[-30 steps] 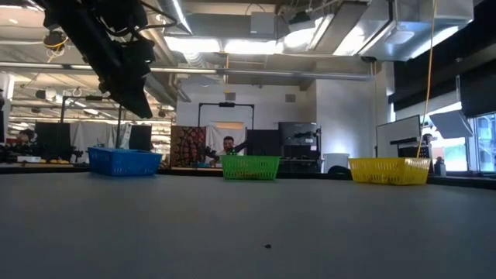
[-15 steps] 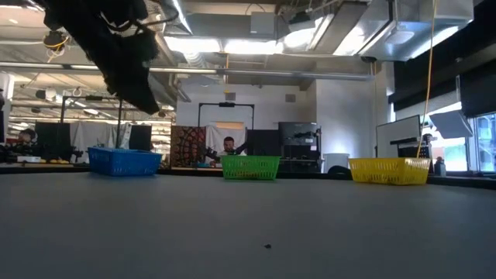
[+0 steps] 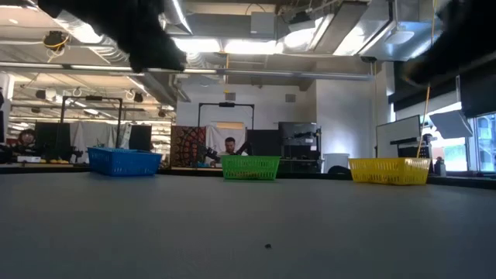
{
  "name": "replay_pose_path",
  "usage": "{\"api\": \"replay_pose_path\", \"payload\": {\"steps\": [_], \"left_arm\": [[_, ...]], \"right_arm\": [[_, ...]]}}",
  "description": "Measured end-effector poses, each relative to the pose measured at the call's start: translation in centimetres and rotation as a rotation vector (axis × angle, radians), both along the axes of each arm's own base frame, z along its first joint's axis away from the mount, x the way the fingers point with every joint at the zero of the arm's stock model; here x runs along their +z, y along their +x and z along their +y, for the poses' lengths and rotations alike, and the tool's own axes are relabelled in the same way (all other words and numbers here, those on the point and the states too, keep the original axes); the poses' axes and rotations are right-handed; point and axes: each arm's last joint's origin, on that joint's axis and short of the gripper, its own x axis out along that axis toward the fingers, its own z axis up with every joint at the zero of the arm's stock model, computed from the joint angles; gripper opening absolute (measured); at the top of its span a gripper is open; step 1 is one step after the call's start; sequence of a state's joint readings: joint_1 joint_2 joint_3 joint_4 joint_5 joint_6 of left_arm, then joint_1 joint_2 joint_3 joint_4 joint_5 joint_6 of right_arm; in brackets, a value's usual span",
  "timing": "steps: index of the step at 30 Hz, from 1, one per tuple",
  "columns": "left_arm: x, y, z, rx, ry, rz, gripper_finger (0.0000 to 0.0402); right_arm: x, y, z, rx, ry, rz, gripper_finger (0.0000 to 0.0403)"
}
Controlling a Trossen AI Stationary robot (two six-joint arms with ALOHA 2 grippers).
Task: Sort produce into baskets
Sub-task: Put the brown mushroom into the blue bin
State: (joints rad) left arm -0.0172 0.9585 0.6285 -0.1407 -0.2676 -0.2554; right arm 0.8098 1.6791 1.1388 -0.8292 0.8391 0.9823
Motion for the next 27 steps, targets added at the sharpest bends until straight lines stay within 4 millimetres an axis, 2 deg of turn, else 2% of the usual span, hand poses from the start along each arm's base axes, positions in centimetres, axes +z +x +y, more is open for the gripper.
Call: {"api": "replay_pose_path", "payload": {"steps": [6, 14, 23, 27], "left_arm": [[0.7, 0.9, -2.2, -0.101, -0.007, -0.107, 0.0191], [-0.8, 3.4, -5.1, -0.207, -0.010, -0.148, 0.0191], [-2.7, 6.1, -7.9, -0.302, 0.045, -0.222, 0.0191], [-3.0, 7.4, -8.9, -0.311, 0.105, -0.214, 0.0191]], "right_arm": [[0.8, 2.9, -1.4, 0.009, -0.080, -0.087, 0.0058], [1.7, 6.3, -3.3, -0.013, -0.074, -0.186, 0.0058], [2.4, 8.0, -4.2, -0.047, 0.029, -0.284, 0.0058], [2.8, 8.5, -4.3, -0.051, 0.075, -0.327, 0.0058]]}}
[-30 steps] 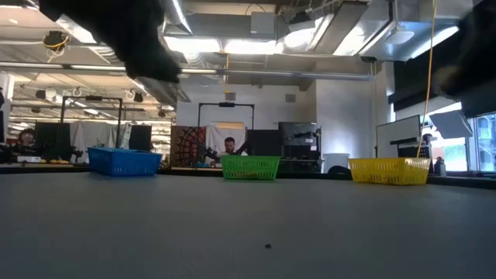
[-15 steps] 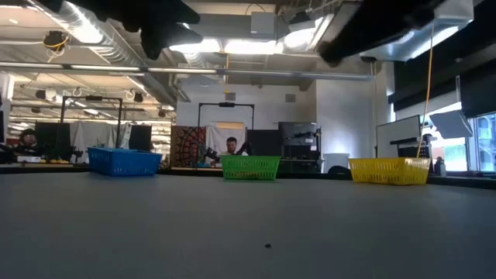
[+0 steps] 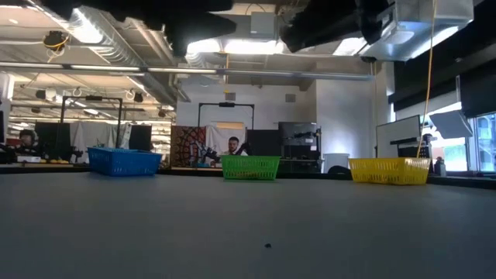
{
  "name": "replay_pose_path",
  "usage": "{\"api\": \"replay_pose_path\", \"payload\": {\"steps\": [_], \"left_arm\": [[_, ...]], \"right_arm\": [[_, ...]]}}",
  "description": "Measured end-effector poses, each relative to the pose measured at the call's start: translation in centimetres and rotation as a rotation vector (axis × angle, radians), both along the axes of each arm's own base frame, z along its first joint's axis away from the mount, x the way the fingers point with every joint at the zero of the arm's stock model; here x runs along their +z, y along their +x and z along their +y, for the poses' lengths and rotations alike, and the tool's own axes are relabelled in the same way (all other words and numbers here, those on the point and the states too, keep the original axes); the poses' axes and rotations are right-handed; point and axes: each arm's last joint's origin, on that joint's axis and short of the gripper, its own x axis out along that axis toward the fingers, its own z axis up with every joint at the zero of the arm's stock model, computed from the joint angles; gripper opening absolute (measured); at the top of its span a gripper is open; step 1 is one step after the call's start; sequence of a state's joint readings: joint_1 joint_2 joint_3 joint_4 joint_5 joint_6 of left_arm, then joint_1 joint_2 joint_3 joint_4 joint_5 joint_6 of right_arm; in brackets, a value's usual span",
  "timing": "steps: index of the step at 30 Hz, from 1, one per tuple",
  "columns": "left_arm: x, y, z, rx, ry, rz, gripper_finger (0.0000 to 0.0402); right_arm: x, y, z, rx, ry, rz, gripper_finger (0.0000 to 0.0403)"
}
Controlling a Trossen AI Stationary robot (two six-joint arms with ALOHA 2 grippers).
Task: Sort produce into baskets
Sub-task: Put the brown mushroom into the blue bin
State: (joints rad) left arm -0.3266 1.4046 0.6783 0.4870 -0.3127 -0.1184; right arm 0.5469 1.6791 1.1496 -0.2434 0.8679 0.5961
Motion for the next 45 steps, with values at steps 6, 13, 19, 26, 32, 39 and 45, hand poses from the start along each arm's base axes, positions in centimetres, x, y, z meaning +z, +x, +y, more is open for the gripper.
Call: {"api": "replay_pose_path", "payload": {"steps": [6, 13, 19, 26, 32, 39, 45], "left_arm": [[1.1, 2.2, -1.6, -0.038, 0.086, -0.028, 0.0191], [1.3, 3.0, -2.1, -0.032, 0.138, -0.026, 0.0191], [1.2, 3.0, -1.8, -0.021, 0.127, -0.018, 0.0191], [1.2, 3.1, -1.4, -0.009, 0.132, -0.021, 0.0191], [1.2, 3.1, -1.4, -0.009, 0.132, -0.020, 0.0160], [1.5, 3.2, -1.5, -0.015, 0.134, -0.048, 0.0094], [1.4, 3.2, -1.4, -0.015, 0.156, -0.038, 0.0053]], "right_arm": [[0.4, 0.5, 0.1, 0.011, 0.051, -0.054, 0.0058], [0.6, 0.6, 0.2, 0.013, 0.066, -0.079, 0.0058], [1.1, 0.9, 0.4, 0.020, 0.085, -0.135, 0.0058], [1.5, 1.1, 0.5, 0.008, 0.093, -0.176, 0.0058], [1.9, 1.3, 0.6, 0.017, 0.094, -0.212, 0.0058], [1.9, 1.3, 0.5, 0.013, 0.093, -0.213, 0.0058], [1.8, 1.3, 0.5, 0.014, 0.091, -0.208, 0.0058]]}}
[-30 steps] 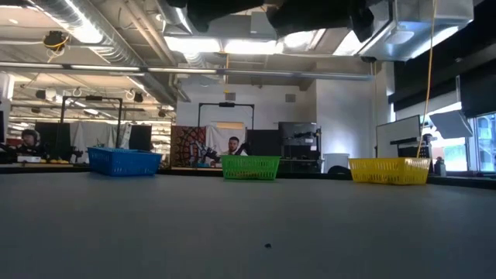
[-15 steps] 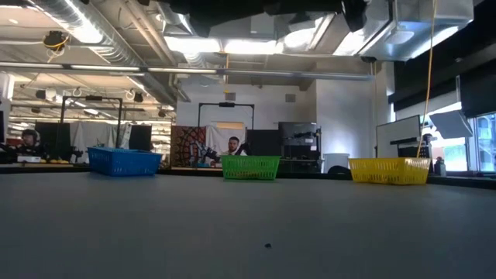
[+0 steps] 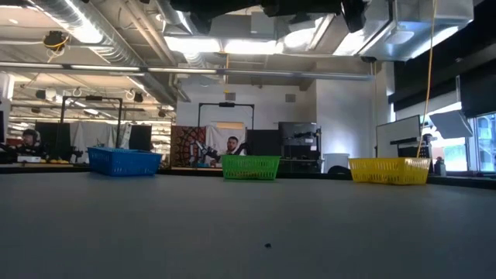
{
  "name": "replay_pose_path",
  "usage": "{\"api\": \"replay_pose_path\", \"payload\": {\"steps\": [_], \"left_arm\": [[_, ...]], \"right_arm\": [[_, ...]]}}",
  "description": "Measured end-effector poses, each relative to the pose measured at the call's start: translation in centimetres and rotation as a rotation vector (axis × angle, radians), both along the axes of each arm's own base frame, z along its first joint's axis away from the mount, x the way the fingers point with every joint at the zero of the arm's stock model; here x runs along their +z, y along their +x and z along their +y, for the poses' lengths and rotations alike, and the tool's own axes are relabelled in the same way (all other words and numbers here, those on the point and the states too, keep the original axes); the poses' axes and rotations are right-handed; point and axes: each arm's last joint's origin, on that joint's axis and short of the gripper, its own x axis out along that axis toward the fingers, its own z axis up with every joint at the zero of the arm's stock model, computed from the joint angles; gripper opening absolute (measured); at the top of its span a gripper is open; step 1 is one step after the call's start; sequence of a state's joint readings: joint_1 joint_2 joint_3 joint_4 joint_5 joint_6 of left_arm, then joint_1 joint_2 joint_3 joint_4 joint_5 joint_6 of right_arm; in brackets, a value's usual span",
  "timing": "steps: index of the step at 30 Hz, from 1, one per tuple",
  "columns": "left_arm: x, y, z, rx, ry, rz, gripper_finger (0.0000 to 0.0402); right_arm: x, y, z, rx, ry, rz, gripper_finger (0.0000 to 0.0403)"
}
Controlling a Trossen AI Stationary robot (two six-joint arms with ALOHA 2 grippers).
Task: Sort produce into baskets
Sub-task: Put the brown mushroom into the blue bin
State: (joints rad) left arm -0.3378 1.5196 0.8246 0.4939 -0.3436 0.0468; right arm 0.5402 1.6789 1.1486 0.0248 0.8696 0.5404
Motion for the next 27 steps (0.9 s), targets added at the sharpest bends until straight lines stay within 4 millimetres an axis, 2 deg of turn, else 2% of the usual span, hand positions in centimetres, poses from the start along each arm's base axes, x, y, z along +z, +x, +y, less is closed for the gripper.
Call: {"api": "replay_pose_path", "payload": {"steps": [9, 16, 21, 27], "left_arm": [[0.1, 0.0, -0.1, -0.005, 0.004, -0.009, 0.0006], [0.0, -0.1, -0.1, -0.007, 0.006, -0.001, 0.0008], [0.6, -0.7, 0.4, 0.037, 0.024, 0.033, 0.0006], [1.6, -2.6, 1.8, 0.145, 0.019, 0.128, 0.0014]], "right_arm": [[0.0, 0.0, 0.0, 0.005, 0.005, -0.001, 0.0065], [0.0, -0.1, 0.1, 0.022, -0.040, 0.023, 0.0143], [1.1, -2.1, 0.9, 0.134, -0.042, 0.089, 0.0181], [1.5, -4.8, 2.7, 0.281, 0.003, 0.185, 0.0188]]}}
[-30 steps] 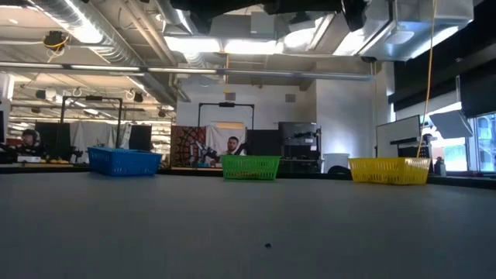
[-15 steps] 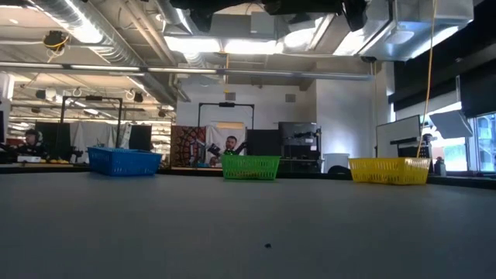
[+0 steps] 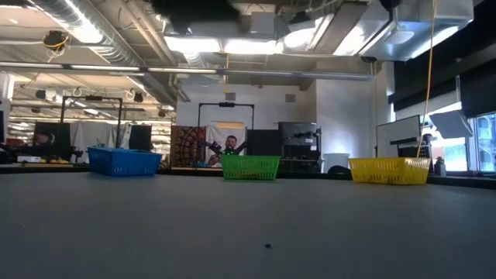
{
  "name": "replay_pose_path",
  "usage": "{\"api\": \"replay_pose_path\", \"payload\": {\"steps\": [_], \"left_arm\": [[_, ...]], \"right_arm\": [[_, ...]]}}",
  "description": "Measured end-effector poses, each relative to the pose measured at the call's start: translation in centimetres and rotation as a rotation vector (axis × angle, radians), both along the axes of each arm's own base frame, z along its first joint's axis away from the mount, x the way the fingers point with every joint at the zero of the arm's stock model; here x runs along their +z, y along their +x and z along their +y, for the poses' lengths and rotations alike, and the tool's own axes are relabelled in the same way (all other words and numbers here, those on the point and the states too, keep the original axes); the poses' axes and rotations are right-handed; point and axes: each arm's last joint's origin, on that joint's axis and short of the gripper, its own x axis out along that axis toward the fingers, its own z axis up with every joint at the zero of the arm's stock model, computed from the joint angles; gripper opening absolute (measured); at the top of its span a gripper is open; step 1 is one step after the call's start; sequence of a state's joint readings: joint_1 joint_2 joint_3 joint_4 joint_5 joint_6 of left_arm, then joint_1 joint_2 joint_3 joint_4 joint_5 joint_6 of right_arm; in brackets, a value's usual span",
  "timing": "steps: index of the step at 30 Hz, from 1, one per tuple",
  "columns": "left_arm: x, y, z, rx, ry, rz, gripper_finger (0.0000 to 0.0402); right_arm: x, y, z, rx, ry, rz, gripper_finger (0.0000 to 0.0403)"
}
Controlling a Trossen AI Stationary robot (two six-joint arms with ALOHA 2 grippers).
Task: Sort produce into baskets
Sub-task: Put the brown mushroom into the blue bin
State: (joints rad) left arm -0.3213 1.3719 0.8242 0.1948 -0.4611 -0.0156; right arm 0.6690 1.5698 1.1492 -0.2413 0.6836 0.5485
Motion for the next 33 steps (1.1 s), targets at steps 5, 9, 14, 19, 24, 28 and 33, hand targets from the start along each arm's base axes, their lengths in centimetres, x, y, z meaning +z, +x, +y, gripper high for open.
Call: {"api": "replay_pose_path", "payload": {"steps": [5, 9, 14, 19, 24, 28, 33], "left_arm": [[0.4, -1.9, 2.1, 0.119, -0.021, 0.115, 0.0016], [0.6, -3.6, 4.3, 0.231, -0.066, 0.211, 0.0017], [0.8, -6.1, 7.1, 0.394, -0.136, 0.320, 0.0017], [0.7, -9.0, 10.3, 0.620, -0.163, 0.443, 0.0017], [0.3, -10.8, 13.4, 0.798, -0.159, 0.537, 0.0017], [0.2, -11.3, 15.6, 0.879, -0.145, 0.574, 0.0017], [-0.2, -11.9, 17.7, 0.960, -0.143, 0.614, 0.0017]], "right_arm": [[-1.4, -1.7, 1.6, 0.064, 0.078, 0.137, 0.0188], [-2.5, -2.5, 1.9, 0.003, 0.104, 0.208, 0.0189], [-3.6, -3.3, 2.1, -0.049, 0.116, 0.282, 0.0189], [-3.7, -3.3, 2.0, -0.070, 0.117, 0.289, 0.0189], [-3.7, -3.3, 1.9, -0.082, 0.099, 0.280, 0.0189], [-3.7, -3.3, 1.9, -0.083, 0.099, 0.280, 0.0189], [-3.7, -3.3, 1.9, -0.083, 0.099, 0.280, 0.0189]]}}
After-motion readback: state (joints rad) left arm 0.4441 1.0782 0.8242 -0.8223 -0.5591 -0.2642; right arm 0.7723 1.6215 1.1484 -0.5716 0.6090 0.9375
